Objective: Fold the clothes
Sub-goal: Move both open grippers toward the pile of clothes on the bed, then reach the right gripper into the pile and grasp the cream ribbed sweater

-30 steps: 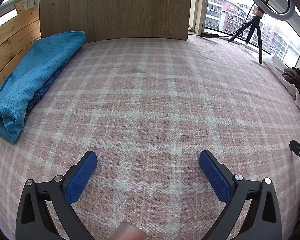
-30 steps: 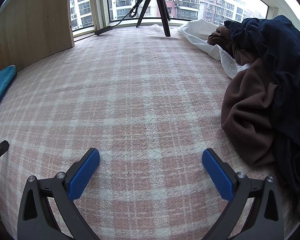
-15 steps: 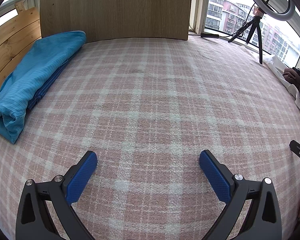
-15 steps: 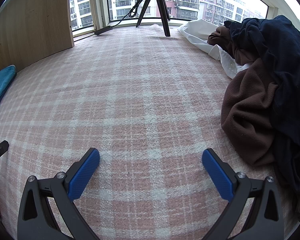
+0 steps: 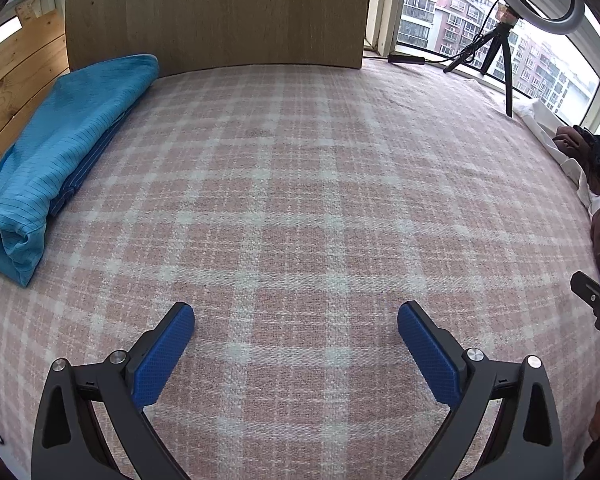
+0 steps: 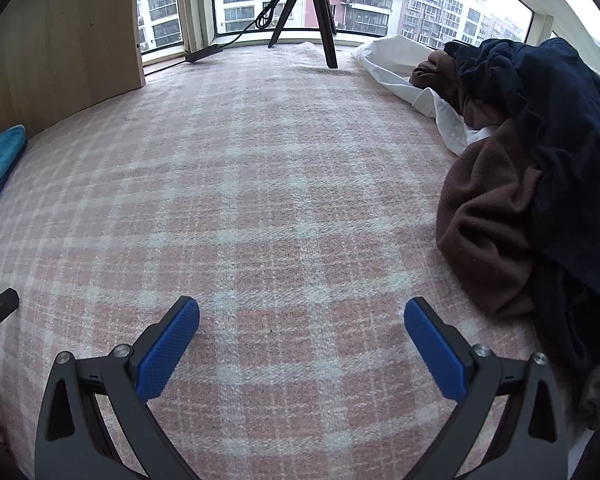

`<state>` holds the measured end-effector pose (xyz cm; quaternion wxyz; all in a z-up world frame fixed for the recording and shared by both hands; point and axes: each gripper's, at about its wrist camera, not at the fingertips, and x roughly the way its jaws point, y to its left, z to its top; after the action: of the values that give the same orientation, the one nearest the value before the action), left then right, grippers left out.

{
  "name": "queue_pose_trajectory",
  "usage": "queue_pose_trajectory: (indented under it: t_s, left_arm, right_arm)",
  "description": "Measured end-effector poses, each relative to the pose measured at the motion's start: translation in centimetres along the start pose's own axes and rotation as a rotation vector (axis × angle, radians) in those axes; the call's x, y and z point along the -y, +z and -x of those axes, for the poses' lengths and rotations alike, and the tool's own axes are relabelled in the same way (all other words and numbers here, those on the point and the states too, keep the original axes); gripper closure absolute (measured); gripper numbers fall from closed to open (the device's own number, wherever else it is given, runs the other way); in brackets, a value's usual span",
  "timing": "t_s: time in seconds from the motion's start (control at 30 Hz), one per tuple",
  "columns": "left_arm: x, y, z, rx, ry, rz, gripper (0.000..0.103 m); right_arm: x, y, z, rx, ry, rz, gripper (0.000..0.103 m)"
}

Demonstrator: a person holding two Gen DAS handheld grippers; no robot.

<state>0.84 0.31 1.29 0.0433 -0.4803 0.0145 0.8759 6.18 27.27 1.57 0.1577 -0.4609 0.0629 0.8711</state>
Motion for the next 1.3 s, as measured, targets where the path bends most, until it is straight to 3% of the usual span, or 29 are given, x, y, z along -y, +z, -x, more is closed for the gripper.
queue_pose_trajectory:
  t_s: [0.4,0.57,0.97,1.3]
  left_arm:
    - [1.6,4.1,11.9,0.204,-0.003,-0.112,0.001]
    - [1.6,5.4,14.9,0.244,-0.035,-0.125,0.001]
    - [4.5,7.0,19.3,0.331,-0.159,-0.226,0.001]
    - [9.4,7.1,19.9,0.336,-0.275,-0.315,0.001]
  right_arm:
    - [-1.2,2.9,9.5,0.094,0.027,-0.034,0.000]
    - [-0.4,3.8,13.5,0.152,-0.006,-0.058,0.000]
    - [3.8,2.4,20.9,0.234,-0.153,-0.177,0.000]
    - [8.8,-0.5,24.0,0.234,-0.294,-0.307,0.000]
